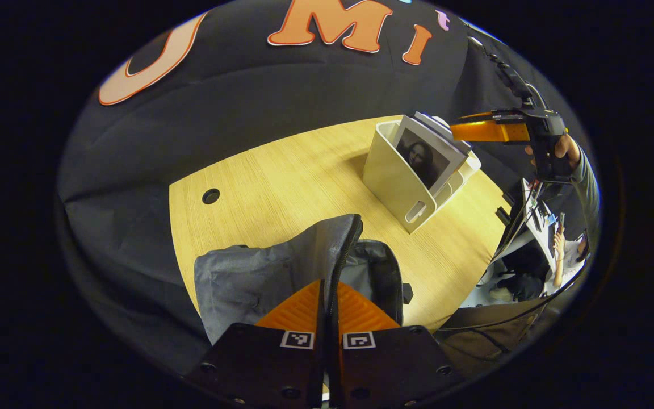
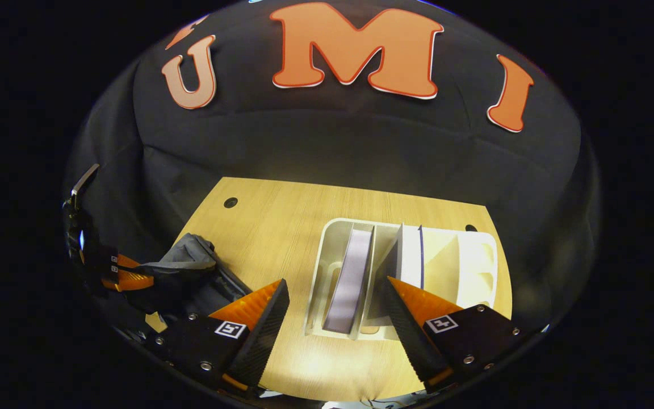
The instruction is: Open the schoolbag, grab two books from the bookshelf and put them into the schoolbag.
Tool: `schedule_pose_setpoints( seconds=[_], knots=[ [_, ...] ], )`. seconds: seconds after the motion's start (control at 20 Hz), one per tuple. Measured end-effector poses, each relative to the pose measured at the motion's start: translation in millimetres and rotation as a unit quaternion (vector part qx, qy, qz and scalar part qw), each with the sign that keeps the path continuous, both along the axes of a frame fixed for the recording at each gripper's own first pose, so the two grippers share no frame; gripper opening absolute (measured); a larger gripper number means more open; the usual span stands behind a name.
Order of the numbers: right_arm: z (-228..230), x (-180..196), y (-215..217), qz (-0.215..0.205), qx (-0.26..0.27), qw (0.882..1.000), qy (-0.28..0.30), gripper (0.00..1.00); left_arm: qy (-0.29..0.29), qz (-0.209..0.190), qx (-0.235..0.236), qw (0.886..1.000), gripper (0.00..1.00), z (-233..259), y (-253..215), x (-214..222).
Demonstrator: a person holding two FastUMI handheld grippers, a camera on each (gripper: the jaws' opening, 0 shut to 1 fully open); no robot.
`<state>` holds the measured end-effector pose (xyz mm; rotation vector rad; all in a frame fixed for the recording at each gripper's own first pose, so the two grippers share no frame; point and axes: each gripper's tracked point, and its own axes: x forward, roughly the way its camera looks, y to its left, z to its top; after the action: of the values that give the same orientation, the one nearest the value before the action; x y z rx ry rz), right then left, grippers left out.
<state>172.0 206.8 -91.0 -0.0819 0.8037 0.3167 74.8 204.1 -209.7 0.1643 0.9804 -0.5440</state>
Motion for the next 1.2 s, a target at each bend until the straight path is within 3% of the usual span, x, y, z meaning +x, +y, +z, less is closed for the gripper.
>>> schedule_pose_setpoints(
  seconds=[0.25, 0.45, 0.55, 0.65, 0.7, 0.8, 1.2],
  knots=[
    [-31, 21, 6, -0.038, -0.014, 0.994, 0.103, 0.95, 0.016, -0.025, -0.006, 1.0, 0.05, 12, 9, 3],
    [-58, 30, 2, -0.063, -0.038, 0.983, 0.167, 0.83, 0.017, -0.044, 0.003, 0.999, 0.05, 15, 14, 6],
    [-70, 30, -5, -0.076, -0.064, 0.977, 0.186, 0.75, 0.019, -0.047, 0.002, 0.999, 0.05, 15, 14, 5],
    [-80, 28, -10, -0.085, -0.071, 0.974, 0.198, 0.49, 0.022, -0.048, -0.001, 0.999, 0.05, 16, 13, 4],
    [-81, 29, -10, -0.093, -0.058, 0.973, 0.204, 0.48, 0.022, -0.047, -0.004, 0.999, 0.05, 16, 13, 3],
    [-69, 24, -7, -0.101, -0.05, 0.971, 0.209, 0.37, 0.024, -0.046, -0.008, 0.999, 0.05, 17, 12, 2],
    [-29, -16, -34, -0.101, -0.016, 0.977, 0.189, 0.33, 0.032, -0.036, -0.017, 0.999, 0.05, 23, 8, -1]
  ],
)
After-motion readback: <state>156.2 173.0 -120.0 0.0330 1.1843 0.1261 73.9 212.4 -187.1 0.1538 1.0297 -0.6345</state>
